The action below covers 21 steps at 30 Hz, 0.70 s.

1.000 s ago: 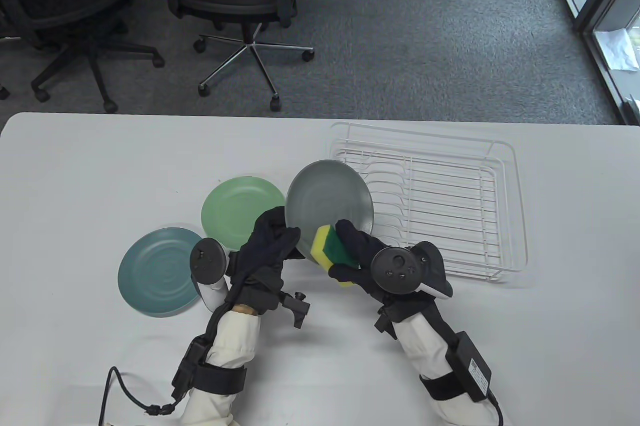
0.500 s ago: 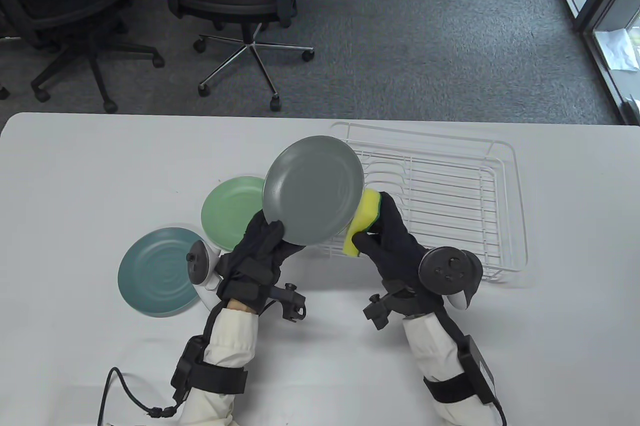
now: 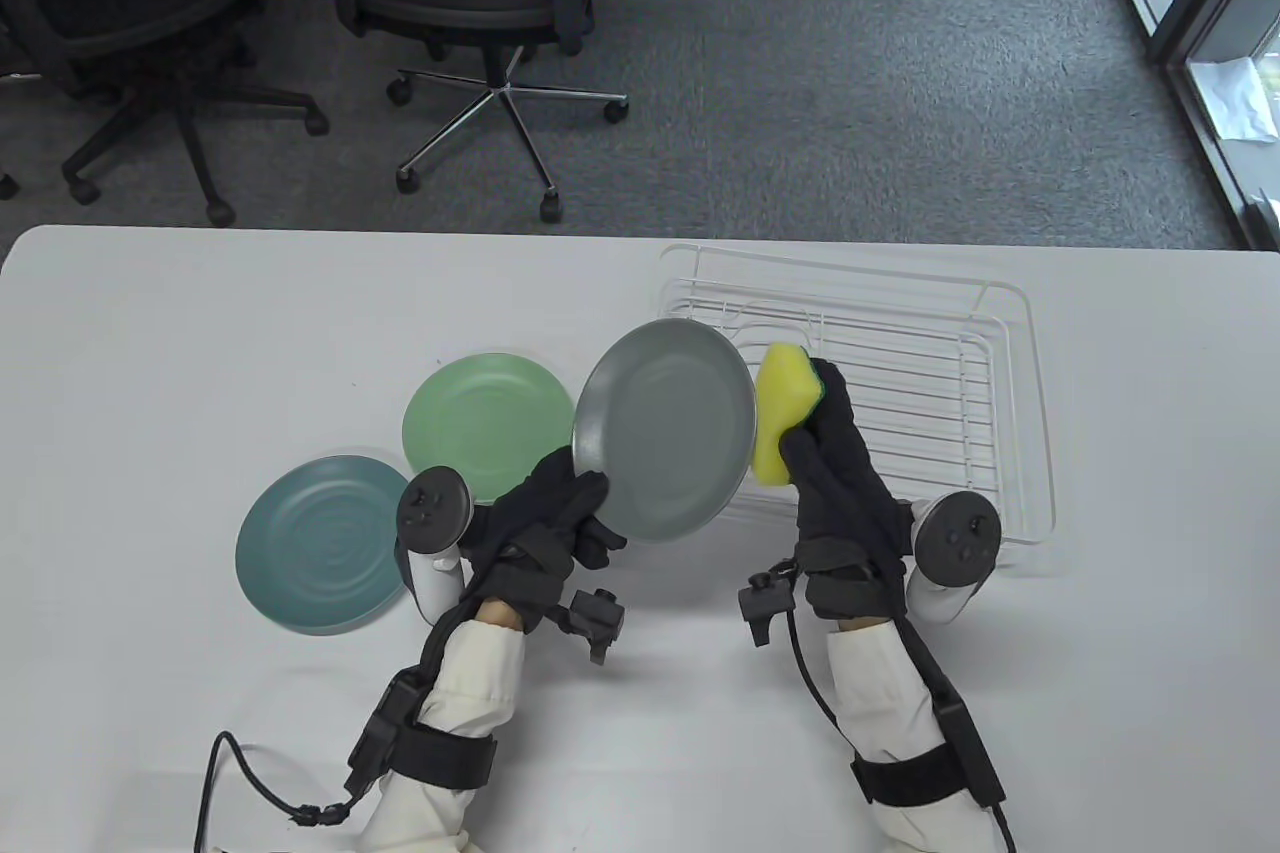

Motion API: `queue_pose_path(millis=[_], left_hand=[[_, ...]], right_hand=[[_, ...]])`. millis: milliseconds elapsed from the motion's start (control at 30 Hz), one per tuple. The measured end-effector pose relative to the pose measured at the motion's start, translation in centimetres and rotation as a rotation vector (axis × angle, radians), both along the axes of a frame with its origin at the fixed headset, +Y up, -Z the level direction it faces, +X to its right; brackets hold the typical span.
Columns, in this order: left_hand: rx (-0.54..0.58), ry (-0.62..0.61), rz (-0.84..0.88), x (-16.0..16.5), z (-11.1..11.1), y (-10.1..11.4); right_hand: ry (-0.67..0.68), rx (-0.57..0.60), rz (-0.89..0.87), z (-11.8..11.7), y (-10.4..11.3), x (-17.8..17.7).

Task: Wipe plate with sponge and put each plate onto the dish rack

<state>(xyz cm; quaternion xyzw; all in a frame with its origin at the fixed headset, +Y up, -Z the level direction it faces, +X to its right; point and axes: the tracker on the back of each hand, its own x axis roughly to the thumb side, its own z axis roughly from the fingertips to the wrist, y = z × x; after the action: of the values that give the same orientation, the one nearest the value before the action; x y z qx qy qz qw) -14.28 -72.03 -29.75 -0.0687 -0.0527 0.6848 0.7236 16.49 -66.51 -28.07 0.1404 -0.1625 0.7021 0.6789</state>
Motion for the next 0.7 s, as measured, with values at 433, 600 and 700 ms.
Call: queue_pose_path(millis=[433,600,700], left_hand=[[0.035,-0.226,-0.071,2.2,0.2,0.8],[0.042,-0.207,-0.025,1.9,0.2,0.9],[0.05,-0.148,0.007,1.4,0.2,1.1]], right_hand=[[0.298,-0.142,-0.066,-1.7,-2.8,-2.0],[0.367,-0.175,0.002,-1.7,-3.3,-3.8],[0.401,-0.177,0.079,-1.5,-3.5,-5.1]])
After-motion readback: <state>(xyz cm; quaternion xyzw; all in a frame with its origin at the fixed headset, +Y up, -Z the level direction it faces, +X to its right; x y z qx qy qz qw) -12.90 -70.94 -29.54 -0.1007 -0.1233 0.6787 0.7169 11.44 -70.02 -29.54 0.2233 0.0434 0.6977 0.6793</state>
